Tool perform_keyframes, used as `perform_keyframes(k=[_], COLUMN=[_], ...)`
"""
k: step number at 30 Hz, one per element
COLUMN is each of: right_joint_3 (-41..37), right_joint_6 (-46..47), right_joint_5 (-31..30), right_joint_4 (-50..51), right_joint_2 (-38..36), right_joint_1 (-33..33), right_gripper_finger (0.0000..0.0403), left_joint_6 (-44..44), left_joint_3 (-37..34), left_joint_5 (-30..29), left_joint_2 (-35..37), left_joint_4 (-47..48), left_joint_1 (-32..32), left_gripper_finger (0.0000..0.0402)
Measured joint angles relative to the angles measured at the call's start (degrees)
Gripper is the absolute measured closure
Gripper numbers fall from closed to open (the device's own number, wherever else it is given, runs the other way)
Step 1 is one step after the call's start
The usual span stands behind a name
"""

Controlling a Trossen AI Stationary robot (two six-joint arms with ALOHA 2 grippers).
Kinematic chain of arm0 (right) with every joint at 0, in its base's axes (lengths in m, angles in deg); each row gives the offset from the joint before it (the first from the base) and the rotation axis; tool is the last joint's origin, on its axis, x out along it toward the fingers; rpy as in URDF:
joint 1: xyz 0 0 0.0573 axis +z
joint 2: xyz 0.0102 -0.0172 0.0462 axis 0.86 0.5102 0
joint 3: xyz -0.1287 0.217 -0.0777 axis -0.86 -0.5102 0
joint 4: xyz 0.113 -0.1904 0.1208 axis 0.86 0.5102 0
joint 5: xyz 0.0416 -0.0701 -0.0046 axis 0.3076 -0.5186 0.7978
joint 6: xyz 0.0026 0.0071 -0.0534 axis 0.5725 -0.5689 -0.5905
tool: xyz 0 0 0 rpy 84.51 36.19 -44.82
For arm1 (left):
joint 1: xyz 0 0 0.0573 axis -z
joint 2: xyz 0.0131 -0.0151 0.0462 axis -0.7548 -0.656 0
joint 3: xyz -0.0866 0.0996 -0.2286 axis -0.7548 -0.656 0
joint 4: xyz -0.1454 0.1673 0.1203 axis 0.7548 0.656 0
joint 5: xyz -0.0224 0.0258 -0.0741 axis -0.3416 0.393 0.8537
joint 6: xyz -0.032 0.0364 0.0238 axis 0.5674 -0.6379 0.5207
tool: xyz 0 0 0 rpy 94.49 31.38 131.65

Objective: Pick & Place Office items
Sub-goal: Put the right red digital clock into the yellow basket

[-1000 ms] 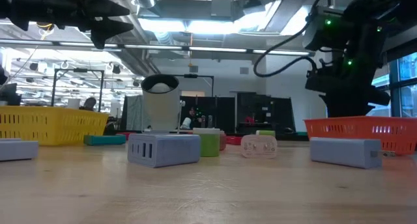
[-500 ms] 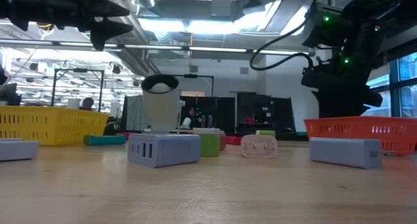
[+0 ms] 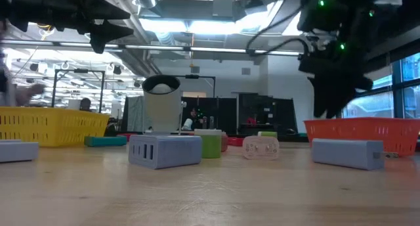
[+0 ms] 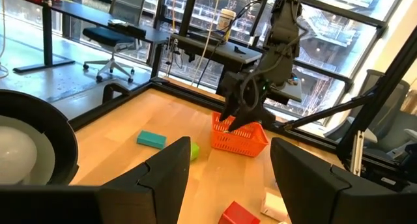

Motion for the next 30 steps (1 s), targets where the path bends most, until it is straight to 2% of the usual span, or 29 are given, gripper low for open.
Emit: perform_keyframes(k=[4, 7, 16, 21, 27, 30], right_joint_3=[4.54, 6.76, 9.91, 9.96, 9.96, 9.96], right_joint_6=[-2.14, -3.97, -8.02, -9.98, -10.48, -10.33], right_joint_5=[-2.26, -3.45, -5.26, -4.14, -4.17, -3.55], right_joint_4=[4.68, 5.40, -1.20, -9.08, -11.81, -13.21], right_joint_2=[-1.51, -3.63, -7.77, -6.57, -2.59, -0.24], right_joint_1=[0.07, 0.07, 0.07, -0.08, -1.48, -2.36], right_gripper_finger=[0.0170, 0.0170, 0.0170, 0.0170, 0.0170, 0.0170], left_joint_6=[-0.82, -1.92, 1.02, 1.27, 2.35, 2.99], left_joint_3=[0.01, 1.30, 6.05, 7.15, 7.31, 7.32], left_joint_5=[-0.01, -0.31, -7.39, -7.68, -5.90, -5.17], left_joint_2=[-0.01, -0.48, -6.92, -8.92, -7.37, -6.04], left_joint_4=[0.59, 5.02, 7.26, 5.46, -1.39, -1.40], left_joint_1=[0.00, 0.00, 0.04, 0.11, 0.13, 0.13], left_gripper_finger=[0.0192, 0.0192, 0.0192, 0.0192, 0.0192, 0.0192])
